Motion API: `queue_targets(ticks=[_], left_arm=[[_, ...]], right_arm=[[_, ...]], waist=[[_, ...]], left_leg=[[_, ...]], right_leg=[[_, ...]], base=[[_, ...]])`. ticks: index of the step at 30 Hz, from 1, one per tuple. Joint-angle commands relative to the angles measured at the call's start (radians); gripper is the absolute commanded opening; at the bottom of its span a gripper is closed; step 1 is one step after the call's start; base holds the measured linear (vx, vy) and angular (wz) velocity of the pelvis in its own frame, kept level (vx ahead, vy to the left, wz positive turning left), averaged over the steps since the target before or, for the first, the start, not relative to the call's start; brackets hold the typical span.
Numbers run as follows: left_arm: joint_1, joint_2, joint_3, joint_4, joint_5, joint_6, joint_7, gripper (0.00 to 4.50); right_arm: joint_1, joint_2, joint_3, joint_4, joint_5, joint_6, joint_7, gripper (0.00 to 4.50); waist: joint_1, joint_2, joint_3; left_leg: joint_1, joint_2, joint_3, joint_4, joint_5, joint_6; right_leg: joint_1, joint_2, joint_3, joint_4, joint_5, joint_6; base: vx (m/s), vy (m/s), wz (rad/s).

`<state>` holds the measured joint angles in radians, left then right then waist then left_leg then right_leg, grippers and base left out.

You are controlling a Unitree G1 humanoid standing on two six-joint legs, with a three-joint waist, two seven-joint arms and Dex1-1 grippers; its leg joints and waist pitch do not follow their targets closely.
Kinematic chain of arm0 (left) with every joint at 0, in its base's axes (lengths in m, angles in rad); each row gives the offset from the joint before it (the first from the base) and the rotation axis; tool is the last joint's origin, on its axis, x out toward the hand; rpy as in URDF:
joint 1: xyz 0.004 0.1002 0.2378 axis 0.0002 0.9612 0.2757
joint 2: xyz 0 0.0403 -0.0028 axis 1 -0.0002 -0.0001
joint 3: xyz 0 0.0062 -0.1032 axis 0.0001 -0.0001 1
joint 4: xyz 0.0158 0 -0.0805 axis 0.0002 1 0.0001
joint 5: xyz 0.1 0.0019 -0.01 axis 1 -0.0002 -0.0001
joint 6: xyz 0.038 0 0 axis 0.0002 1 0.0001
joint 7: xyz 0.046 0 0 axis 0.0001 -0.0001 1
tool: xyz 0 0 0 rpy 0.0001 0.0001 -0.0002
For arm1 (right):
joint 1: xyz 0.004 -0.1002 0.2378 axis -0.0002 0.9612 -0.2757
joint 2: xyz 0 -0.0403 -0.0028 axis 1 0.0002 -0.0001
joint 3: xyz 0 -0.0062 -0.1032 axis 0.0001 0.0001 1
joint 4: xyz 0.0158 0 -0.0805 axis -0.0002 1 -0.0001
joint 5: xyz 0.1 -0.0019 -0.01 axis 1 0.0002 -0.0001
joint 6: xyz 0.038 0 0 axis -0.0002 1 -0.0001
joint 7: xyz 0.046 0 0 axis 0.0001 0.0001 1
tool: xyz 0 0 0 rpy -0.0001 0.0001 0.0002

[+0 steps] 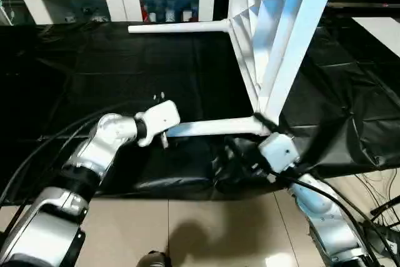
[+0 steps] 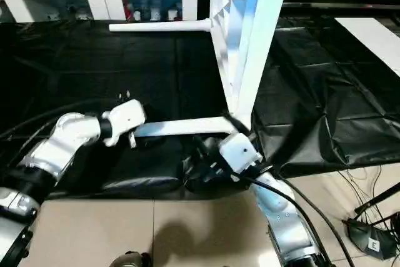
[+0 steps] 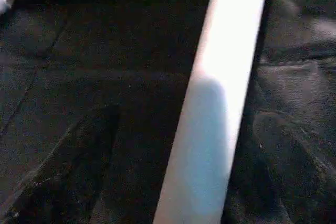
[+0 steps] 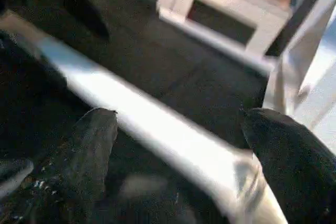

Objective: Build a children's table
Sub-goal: Flip table

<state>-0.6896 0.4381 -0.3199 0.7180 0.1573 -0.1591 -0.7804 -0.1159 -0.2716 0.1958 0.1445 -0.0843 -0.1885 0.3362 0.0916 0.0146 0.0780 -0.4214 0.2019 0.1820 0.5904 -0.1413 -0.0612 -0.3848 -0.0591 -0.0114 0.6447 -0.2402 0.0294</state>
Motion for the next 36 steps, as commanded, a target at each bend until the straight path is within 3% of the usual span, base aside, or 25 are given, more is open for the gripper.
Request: queue_targets(ticks=[1,5,10,13,20,24,31,32,36], left_arm=[[-0.019,0.006,-0.011,0.036,0.034,0.015,0.031,4.50],[-0.030,-0.003,-0.004,0.079,0.044,0.021,0.042,4.50],[-0.027,-0.013,-0.007,0.106,0.043,0.042,0.028,4.50],[-0.015,-0.032,-0.013,0.138,0.044,0.051,0.018,4.50],[0.021,-0.074,-0.011,0.097,0.010,0.063,-0.023,4.50],[0.044,-0.102,-0.020,0.070,0.005,0.078,-0.033,4.50],[0.064,-0.145,-0.023,0.080,-0.003,0.068,-0.031,4.50],[0.070,-0.159,-0.003,0.051,-0.038,0.093,-0.053,4.50],[0.077,-0.150,-0.012,0.015,-0.032,0.106,-0.072,4.50]], right_arm=[[-0.004,0.011,-0.001,0.017,0.010,0.083,-0.005,4.22],[-0.016,0.025,-0.015,0.025,0.023,0.155,-0.007,4.22],[-0.068,0.054,-0.072,0.037,0.065,0.246,-0.046,4.22],[-0.131,0.069,-0.143,0.071,0.087,0.316,-0.108,4.22],[-0.176,0.063,-0.182,0.101,0.101,0.356,-0.131,4.22],[-0.189,0.056,-0.189,0.109,0.099,0.367,-0.134,4.22],[-0.190,0.048,-0.191,0.104,0.078,0.364,-0.148,4.22],[-0.188,0.044,-0.195,0.103,0.077,0.367,-0.148,4.22],[-0.185,0.033,-0.200,0.104,0.079,0.359,-0.136,4.22]], waist=[[0.002,0.008,-0.065],[0.002,0.009,-0.064],[0.003,0.011,-0.064],[0.006,0.010,-0.065],[0.014,0.008,-0.067],[0.019,0.009,-0.065],[0.018,0.006,-0.063],[0.019,0.005,-0.063],[0.016,0.005,-0.064]], left_leg=[[0.041,0.023,-0.018,-0.076,-0.292,0.005],[0.042,0.025,-0.020,-0.078,-0.299,-0.004],[0.046,0.028,-0.020,-0.081,-0.309,-0.018],[0.046,0.026,-0.019,-0.080,-0.290,-0.025],[0.045,0.026,-0.017,-0.078,-0.269,-0.028],[0.048,0.029,-0.016,-0.080,-0.291,-0.033],[0.046,0.028,-0.017,-0.082,-0.291,-0.035],[0.046,0.028,-0.016,-0.082,-0.282,-0.034],[0.044,0.027,-0.016,-0.080,-0.262,-0.024]], right_leg=[[0.022,-0.061,0.027,-0.081,0.002,-0.217],[0.020,-0.064,0.027,-0.082,-0.011,-0.221],[0.018,-0.067,0.028,-0.082,-0.028,-0.228],[0.019,-0.068,0.028,-0.080,-0.008,-0.227],[0.020,-0.069,0.028,-0.079,0.022,-0.218],[0.018,-0.070,0.029,-0.083,-0.012,-0.211],[0.018,-0.071,0.030,-0.088,-0.031,-0.199],[0.020,-0.071,0.029,-0.086,-0.024,-0.202],[0.022,-0.068,0.029,-0.085,0.010,-0.201]], base=[[0.000,0.000,0.00],[0.000,0.000,0.00],[0.000,0.000,0.00],[0.000,0.000,0.00],[0.000,0.000,0.00],[0.000,0.000,0.00],[0.000,0.000,0.00],[0.000,0.000,0.00],[0.000,0.000,0.00]])
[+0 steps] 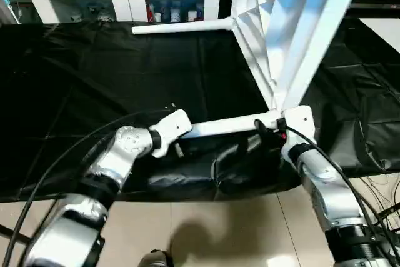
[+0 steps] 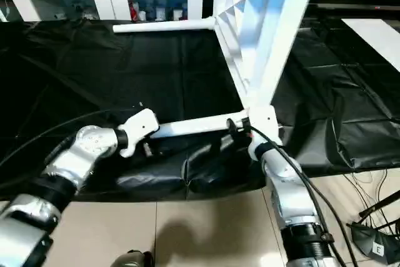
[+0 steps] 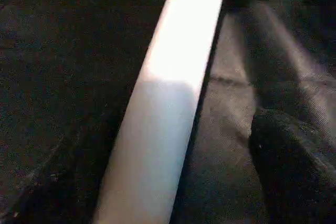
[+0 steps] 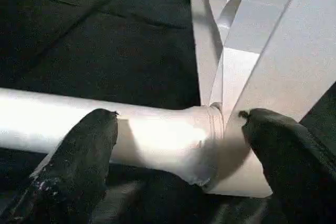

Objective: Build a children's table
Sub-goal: Flip table

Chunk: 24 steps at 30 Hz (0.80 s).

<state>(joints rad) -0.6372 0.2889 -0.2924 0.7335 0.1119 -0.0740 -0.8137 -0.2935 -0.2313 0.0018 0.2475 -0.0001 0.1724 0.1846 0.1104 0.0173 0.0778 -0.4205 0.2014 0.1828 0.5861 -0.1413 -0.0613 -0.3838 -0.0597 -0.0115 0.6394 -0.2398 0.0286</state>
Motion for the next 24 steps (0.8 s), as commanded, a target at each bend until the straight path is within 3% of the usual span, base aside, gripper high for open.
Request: queue_targets(ticks=[1,7,14,24], left_arm=[[0.024,-0.001,-0.040,-0.001,0.014,0.021,-0.038,4.50],[0.044,-0.003,-0.046,-0.046,0.012,0.038,-0.068,4.50],[0.056,-0.040,-0.023,-0.098,-0.012,0.052,-0.024,4.50],[0.069,-0.047,0.025,-0.167,-0.013,0.038,0.055,4.50]], right_arm=[[-0.007,-0.007,-0.006,0.001,-0.005,-0.002,0.015,4.22],[-0.025,-0.027,-0.023,0.029,0.000,-0.005,0.017,4.22],[-0.019,-0.020,-0.011,0.013,-0.001,0.011,0.018,4.22],[0.026,0.095,0.045,-0.164,0.002,0.164,-0.054,4.22]], waist=[[-0.003,0.005,-0.065],[-0.006,0.001,-0.068],[-0.009,0.000,-0.067],[-0.008,0.005,-0.070]], left_leg=[[0.043,0.028,-0.017,-0.077,-0.258,-0.023],[0.041,0.026,-0.014,-0.072,-0.215,-0.005],[0.043,0.027,-0.013,-0.072,-0.220,0.004],[0.043,0.029,-0.016,-0.075,-0.194,0.006]], right_leg=[[0.021,-0.068,0.028,-0.080,0.016,-0.197],[0.027,-0.066,0.026,-0.075,0.084,-0.209],[0.026,-0.066,0.026,-0.078,0.056,-0.215],[0.025,-0.064,0.025,-0.074,0.098,-0.202]], base=[[0.000,0.000,0.00],[0.000,0.000,0.00],[0.000,0.000,0.00],[0.000,0.000,0.00]])
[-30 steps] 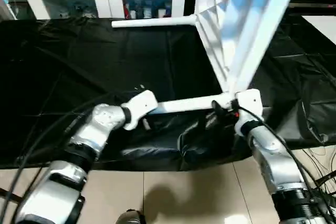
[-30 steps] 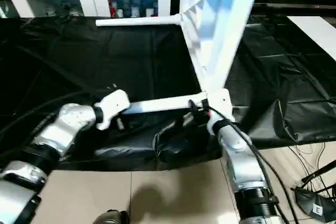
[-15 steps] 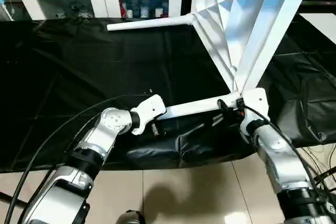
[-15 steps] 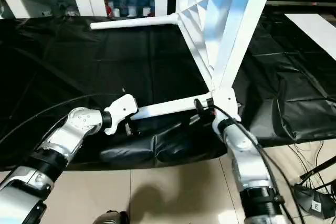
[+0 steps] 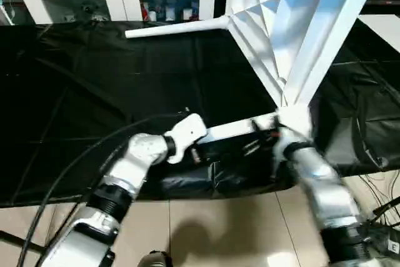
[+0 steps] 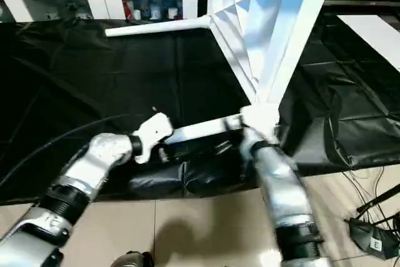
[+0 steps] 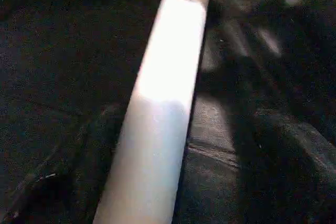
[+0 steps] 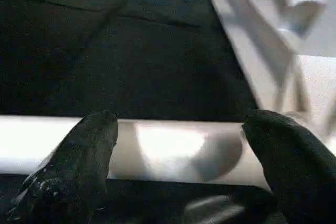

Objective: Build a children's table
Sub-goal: Flip table

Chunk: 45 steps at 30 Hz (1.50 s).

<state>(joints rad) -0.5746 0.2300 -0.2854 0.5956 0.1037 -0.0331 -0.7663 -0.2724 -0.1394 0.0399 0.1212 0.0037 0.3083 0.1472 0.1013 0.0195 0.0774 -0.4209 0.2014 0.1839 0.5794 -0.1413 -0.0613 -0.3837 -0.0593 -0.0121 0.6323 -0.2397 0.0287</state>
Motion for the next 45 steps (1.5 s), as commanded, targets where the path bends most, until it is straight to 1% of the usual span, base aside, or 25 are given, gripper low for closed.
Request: queue_targets(ticks=[1,6,9,11,12,14,15,17,18,20,23,25,26,28,31,32,34,35,39,40,41,42,43,44,45], left_arm=[[0.014,0.022,0.030,-0.070,-0.021,0.007,-0.007,4.50],[0.046,0.064,0.037,-0.215,-0.044,0.010,-0.047,4.50],[0.082,0.110,0.027,-0.360,-0.052,0.010,-0.090,4.50],[0.095,0.126,0.031,-0.413,-0.043,-0.042,-0.081,4.50],[0.112,0.126,0.053,-0.474,-0.053,-0.103,-0.052,4.50],[0.153,0.108,0.077,-0.584,-0.051,-0.210,0.012,4.50],[0.167,0.106,0.075,-0.611,-0.043,-0.230,0.026,4.50],[0.188,0.113,0.066,-0.631,0.050,-0.327,0.105,4.50],[0.189,0.112,0.069,-0.634,0.068,-0.342,0.125,4.50],[0.192,0.106,0.094,-0.662,0.180,-0.425,0.256,4.50],[0.162,0.106,0.134,-0.708,0.278,-0.468,0.369,4.50],[0.151,0.104,0.150,-0.721,0.302,-0.476,0.399,4.50],[0.137,0.103,0.181,-0.742,0.357,-0.498,0.463,4.50],[0.147,0.115,0.199,-0.731,0.405,-0.497,0.515,4.50],[0.163,0.122,0.209,-0.704,0.427,-0.496,0.557,4.50],[0.174,0.122,0.217,-0.690,0.424,-0.494,0.575,4.50],[0.181,0.119,0.221,-0.680,0.416,-0.493,0.584,4.50],[0.199,0.116,0.199,-0.650,0.356,-0.470,0.528,4.50],[0.229,0.126,0.149,-0.594,0.330,-0.428,0.444,4.50],[0.247,0.125,0.124,-0.577,0.300,-0.398,0.396,4.50],[0.278,0.087,0.114,-0.566,0.203,-0.293,0.324,4.50],[0.278,0.087,0.114,-0.566,0.203,-0.293,0.324,4.50],[0.293,0.054,0.108,-0.570,0.109,-0.214,0.277,4.50],[0.298,0.038,0.104,-0.572,0.064,-0.178,0.257,4.50],[0.299,0.037,0.104,-0.572,0.062,-0.177,0.256,4.50]], right_arm=[[0.010,0.011,0.014,-0.059,-0.015,0.037,-0.033,4.36],[0.019,0.019,0.013,-0.088,-0.035,0.046,-0.048,4.36],[0.023,0.015,0.009,-0.089,-0.042,0.046,-0.056,4.36],[0.025,0.010,0.008,-0.086,-0.045,0.035,-0.060,4.36],[0.026,0.004,0.005,-0.077,-0.046,0.009,-0.061,4.36],[0.026,-0.014,0.004,-0.044,-0.057,-0.037,-0.059,4.36],[0.026,-0.018,0.005,-0.038,-0.060,-0.044,-0.058,4.36],[0.025,-0.019,0.001,-0.027,-0.062,-0.052,-0.061,4.36],[0.023,-0.019,0.000,-0.024,-0.062,-0.054,-0.062,4.36],[0.015,-0.017,-0.006,-0.009,-0.063,-0.063,-0.067,4.36],[0.008,-0.015,-0.005,0.002,-0.063,-0.078,-0.066,4.36],[0.006,-0.014,-0.003,0.005,-0.062,-0.085,-0.063,4.36],[0.004,-0.010,0.005,0.009,-0.048,-0.106,-0.040,4.36],[0.007,-0.005,0.025,-0.003,-0.036,-0.138,-0.008,4.36],[0.011,-0.002,0.029,-0.012,-0.048,-0.181,-0.024,4.36],[0.014,-0.004,0.020,-0.024,-0.068,-0.236,-0.061,4.36],[0.015,-0.009,0.013,-0.033,-0.089,-0.285,-0.095,4.36],[0.019,-0.014,-0.002,-0.039,-0.119,-0.304,-0.148,4.36],[0.027,-0.005,-0.030,-0.048,-0.136,-0.317,-0.195,4.36],[0.032,-0.005,-0.031,-0.055,-0.153,-0.330,-0.213,4.36],[0.044,0.000,-0.032,-0.070,-0.166,-0.356,-0.229,4.36],[0.044,0.000,-0.032,-0.070,-0.166,-0.356,-0.229,4.36],[0.052,-0.001,-0.030,-0.077,-0.189,-0.371,-0.257,4.36],[0.054,0.000,-0.031,-0.076,-0.204,-0.379,-0.280,4.36],[0.054,0.000,-0.031,-0.075,-0.204,-0.380,-0.282,4.36]], waist=[[0.000,0.002,-0.070],[0.000,0.004,-0.067],[-0.001,0.006,-0.066],[-0.003,0.005,-0.065],[-0.001,0.007,-0.066],[-0.002,0.003,-0.066],[-0.002,0.003,-0.065],[-0.004,-0.001,-0.062],[-0.004,0.000,-0.062],[-0.011,-0.002,-0.061],[-0.014,-0.001,-0.063],[-0.013,-0.001,-0.063],[-0.014,-0.001,-0.065],[-0.012,0.002,-0.067],[-0.011,0.003,-0.069],[-0.009,0.007,-0.069],[-0.008,0.006,-0.069],[-0.006,0.007,-0.070],[-0.004,0.009,-0.068],[-0.003,0.010,-0.067],[-0.004,0.010,-0.067],[-0.004,0.009,-0.066],[-0.003,0.009,-0.069],[-0.003,0.009,-0.068],[-0.004,0.008,-0.068]], left_leg=[[0.044,0.029,-0.018,-0.069,-0.194,0.002],[0.046,0.030,-0.016,-0.071,-0.205,-0.018],[0.046,0.030,-0.016,-0.073,-0.207,-0.027],[0.044,0.028,-0.015,-0.073,-0.208,-0.036],[0.046,0.029,-0.015,-0.072,-0.211,-0.038],[0.041,0.032,-0.017,-0.072,-0.217,-0.042],[0.042,0.031,-0.015,-0.071,-0.217,-0.041],[0.041,0.027,-0.013,-0.070,-0.223,-0.033],[0.042,0.027,-0.014,-0.070,-0.227,-0.031],[0.041,0.030,-0.016,-0.073,-0.244,-0.037],[0.043,0.030,-0.018,-0.071,-0.231,-0.036],[0.044,0.028,-0.017,-0.068,-0.225,-0.032],[0.041,0.027,-0.017,-0.065,-0.216,-0.025],[0.040,0.027,-0.018,-0.062,-0.195,-0.014],[0.040,0.026,-0.017,-0.060,-0.187,-0.010],[0.042,0.026,-0.018,-0.060,-0.192,-0.015],[0.042,0.026,-0.017,-0.061,-0.197,-0.024],[0.046,0.025,-0.016,-0.060,-0.204,-0.029],[0.047,0.024,-0.017,-0.064,-0.238,-0.039],[0.046,0.023,-0.017,-0.065,-0.245,-0.040],[0.047,0.024,-0.016,-0.066,-0.246,-0.046],[0.045,0.024,-0.016,-0.067,-0.248,-0.047],[0.046,0.022,-0.016,-0.065,-0.243,-0.047],[0.046,0.022,-0.014,-0.065,-0.241,-0.047],[0.047,0.021,-0.014,-0.065,-0.247,-0.045]], right_leg=[[0.025,-0.064,0.025,-0.065,0.104,-0.200],[0.022,-0.063,0.027,-0.066,0.092,-0.186],[0.021,-0.062,0.026,-0.066,0.080,-0.173],[0.022,-0.060,0.027,-0.066,0.080,-0.162],[0.021,-0.060,0.026,-0.066,0.080,-0.160],[0.027,-0.064,0.026,-0.066,0.094,-0.155],[0.025,-0.061,0.027,-0.067,0.094,-0.152],[0.024,-0.057,0.027,-0.070,0.070,-0.135],[0.023,-0.058,0.027,-0.071,0.056,-0.130],[0.023,-0.057,0.027,-0.075,0.013,-0.111],[0.022,-0.056,0.026,-0.072,0.027,-0.116],[0.020,-0.056,0.026,-0.071,0.034,-0.126],[0.023,-0.056,0.026,-0.070,0.053,-0.128],[0.023,-0.057,0.025,-0.066,0.085,-0.130],[0.020,-0.054,0.023,-0.063,0.100,-0.134],[0.019,-0.054,0.023,-0.063,0.092,-0.135],[0.017,-0.053,0.023,-0.064,0.089,-0.136],[0.014,-0.051,0.024,-0.064,0.083,-0.136],[0.011,-0.051,0.026,-0.065,0.049,-0.131],[0.010,-0.053,0.026,-0.067,0.039,-0.126],[0.009,-0.054,0.028,-0.065,0.038,-0.130],[0.008,-0.053,0.027,-0.065,0.040,-0.132],[0.011,-0.054,0.027,-0.063,0.055,-0.135],[0.007,-0.051,0.028,-0.064,0.063,-0.141],[0.008,-0.051,0.028,-0.066,0.062,-0.141]], base=[[0.000,0.000,0.00],[0.000,0.000,0.00],[0.000,0.000,0.00],[0.000,0.000,0.00],[0.000,0.000,0.00],[0.000,0.000,0.00],[0.000,0.000,0.00],[0.000,0.000,0.00],[0.000,0.000,0.00],[0.000,0.000,0.00],[0.000,0.000,0.00],[0.000,0.000,0.00],[0.000,0.000,0.00],[0.000,0.000,0.00],[0.000,0.000,0.00],[0.000,0.000,0.00],[0.000,0.000,0.00],[0.000,0.000,0.00],[0.000,0.000,0.00],[0.000,0.000,0.00],[0.000,0.000,0.00],[0.000,0.000,0.00],[0.000,0.000,0.00],[0.000,0.000,0.00],[0.000,0.000,0.00]])
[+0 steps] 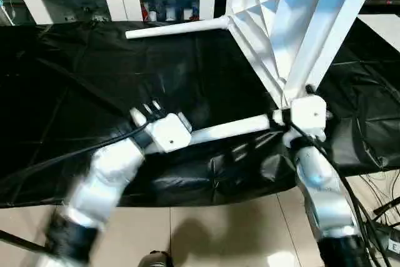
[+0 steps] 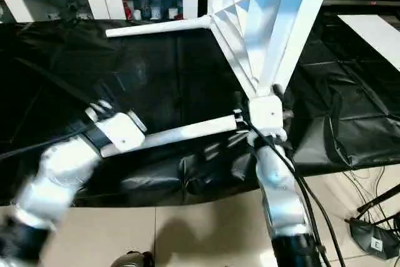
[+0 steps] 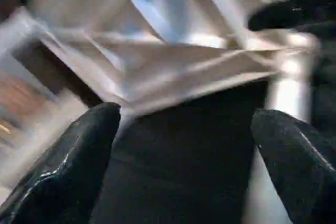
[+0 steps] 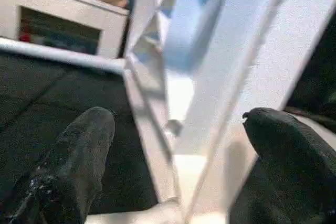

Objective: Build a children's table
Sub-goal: Flip table

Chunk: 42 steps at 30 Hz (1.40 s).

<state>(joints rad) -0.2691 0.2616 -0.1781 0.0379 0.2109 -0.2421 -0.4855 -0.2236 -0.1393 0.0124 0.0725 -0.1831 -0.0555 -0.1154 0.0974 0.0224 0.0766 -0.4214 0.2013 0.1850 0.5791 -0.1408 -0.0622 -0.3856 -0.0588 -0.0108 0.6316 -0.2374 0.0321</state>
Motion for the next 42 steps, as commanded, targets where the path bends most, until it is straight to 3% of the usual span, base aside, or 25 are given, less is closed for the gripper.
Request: queue_targets(ticks=[1,5,9,11,16,17,19,21,22,23,26,34,37,42], left_arm=[[-0.002,-0.012,-0.005,-0.022,-0.101,0.067,-0.044,4.50],[0.004,-0.035,-0.016,-0.042,-0.187,0.135,-0.093,4.50],[0.006,-0.040,-0.020,-0.064,-0.207,0.175,-0.129,4.50],[0.007,-0.033,-0.037,-0.085,-0.230,0.212,-0.153,4.50],[0.003,-0.013,-0.060,-0.104,-0.223,0.235,-0.167,4.50],[0.003,-0.013,-0.060,-0.104,-0.223,0.235,-0.167,4.50],[0.006,-0.006,-0.064,-0.116,-0.212,0.247,-0.173,4.50],[0.011,0.004,-0.072,-0.129,-0.206,0.259,-0.181,4.50],[0.017,0.008,-0.077,-0.142,-0.213,0.269,-0.190,4.50],[0.023,0.010,-0.079,-0.156,-0.220,0.281,-0.195,4.50],[0.032,0.014,-0.083,-0.175,-0.224,0.297,-0.192,4.50],[0.035,0.024,-0.087,-0.192,-0.223,0.318,-0.192,4.50],[0.032,0.019,-0.087,-0.208,-0.245,0.355,-0.202,4.50],[0.031,-0.003,-0.077,-0.224,-0.300,0.410,-0.207,4.50]], right_arm=[[0.006,0.000,-0.010,-0.025,-0.033,-0.028,-0.048,4.36],[-0.028,-0.021,-0.034,0.020,-0.050,-0.021,-0.076,4.36],[-0.080,-0.045,-0.040,0.097,-0.042,-0.023,-0.052,4.36],[-0.173,-0.075,-0.044,0.228,0.014,-0.063,0.029,4.36],[-0.284,-0.121,-0.061,0.374,0.027,-0.089,0.061,4.36],[-0.284,-0.121,-0.061,0.374,0.027,-0.089,0.061,4.36],[-0.335,-0.140,-0.064,0.445,0.038,-0.082,0.111,4.36],[-0.360,-0.144,-0.067,0.485,0.066,-0.075,0.162,4.36],[-0.375,-0.151,-0.066,0.510,0.068,-0.081,0.168,4.36],[-0.392,-0.159,-0.071,0.536,0.065,-0.101,0.155,4.36],[-0.420,-0.163,-0.105,0.570,0.099,-0.116,0.144,4.36],[-0.482,-0.182,-0.138,0.678,0.195,-0.151,0.316,4.36],[-0.519,-0.202,-0.122,0.749,0.215,-0.131,0.446,4.36],[-0.563,-0.223,-0.094,0.870,0.182,-0.141,0.498,4.36]], waist=[[0.000,0.006,-0.067],[-0.007,0.003,-0.066],[-0.010,0.007,-0.067],[-0.017,0.005,-0.068],[-0.015,-0.002,-0.072],[-0.013,0.001,-0.072],[-0.015,-0.004,-0.075],[-0.014,-0.002,-0.072],[-0.017,-0.017,-0.072],[-0.014,-0.012,-0.070],[-0.011,-0.014,-0.070],[-0.009,-0.009,-0.074],[-0.011,-0.010,-0.076],[-0.013,-0.011,-0.074]], left_leg=[[0.045,0.021,-0.016,-0.064,-0.248,-0.040],[0.044,0.020,-0.016,-0.064,-0.254,-0.030],[0.045,0.020,-0.016,-0.061,-0.241,-0.026],[0.044,0.019,-0.016,-0.060,-0.244,-0.024],[0.041,0.019,-0.012,-0.051,-0.176,0.003],[0.042,0.019,-0.012,-0.049,-0.175,0.006],[0.041,0.019,-0.011,-0.047,-0.175,0.014],[0.042,0.021,-0.010,-0.047,-0.190,0.016],[0.041,0.021,-0.007,-0.047,-0.191,0.022],[0.040,0.022,-0.007,-0.047,-0.187,0.026],[0.042,0.022,-0.005,-0.045,-0.196,0.027],[0.039,0.021,-0.006,-0.043,-0.197,0.028],[0.037,0.020,-0.006,-0.040,-0.189,0.040],[0.035,0.019,-0.003,-0.037,-0.190,0.045]], right_leg=[[0.014,-0.052,0.026,-0.065,0.062,-0.140],[0.018,-0.051,0.026,-0.068,0.045,-0.126],[0.020,-0.051,0.025,-0.067,0.052,-0.120],[0.023,-0.052,0.023,-0.066,0.050,-0.137],[0.029,-0.048,0.021,-0.058,0.127,-0.158],[0.028,-0.048,0.021,-0.058,0.123,-0.163],[0.031,-0.050,0.021,-0.055,0.119,-0.174],[0.029,-0.051,0.022,-0.059,0.090,-0.180],[0.030,-0.049,0.022,-0.061,0.084,-0.183],[0.028,-0.054,0.022,-0.061,0.057,-0.192],[0.025,-0.053,0.024,-0.063,0.011,-0.191],[0.025,-0.052,0.021,-0.061,0.007,-0.201],[0.029,-0.051,0.019,-0.059,0.037,-0.220],[0.029,-0.053,0.018,-0.061,0.015,-0.263]], base=[[0.000,0.000,0.00],[0.000,0.000,0.00],[0.000,0.000,0.00],[0.000,0.000,0.00],[0.000,0.000,0.00],[0.000,0.000,0.00],[0.000,0.000,0.00],[0.000,0.000,0.00],[0.000,0.000,0.00],[0.000,0.000,0.00],[0.000,0.000,0.00],[0.000,0.000,0.00],[0.000,0.000,0.00],[0.000,0.000,0.00]])
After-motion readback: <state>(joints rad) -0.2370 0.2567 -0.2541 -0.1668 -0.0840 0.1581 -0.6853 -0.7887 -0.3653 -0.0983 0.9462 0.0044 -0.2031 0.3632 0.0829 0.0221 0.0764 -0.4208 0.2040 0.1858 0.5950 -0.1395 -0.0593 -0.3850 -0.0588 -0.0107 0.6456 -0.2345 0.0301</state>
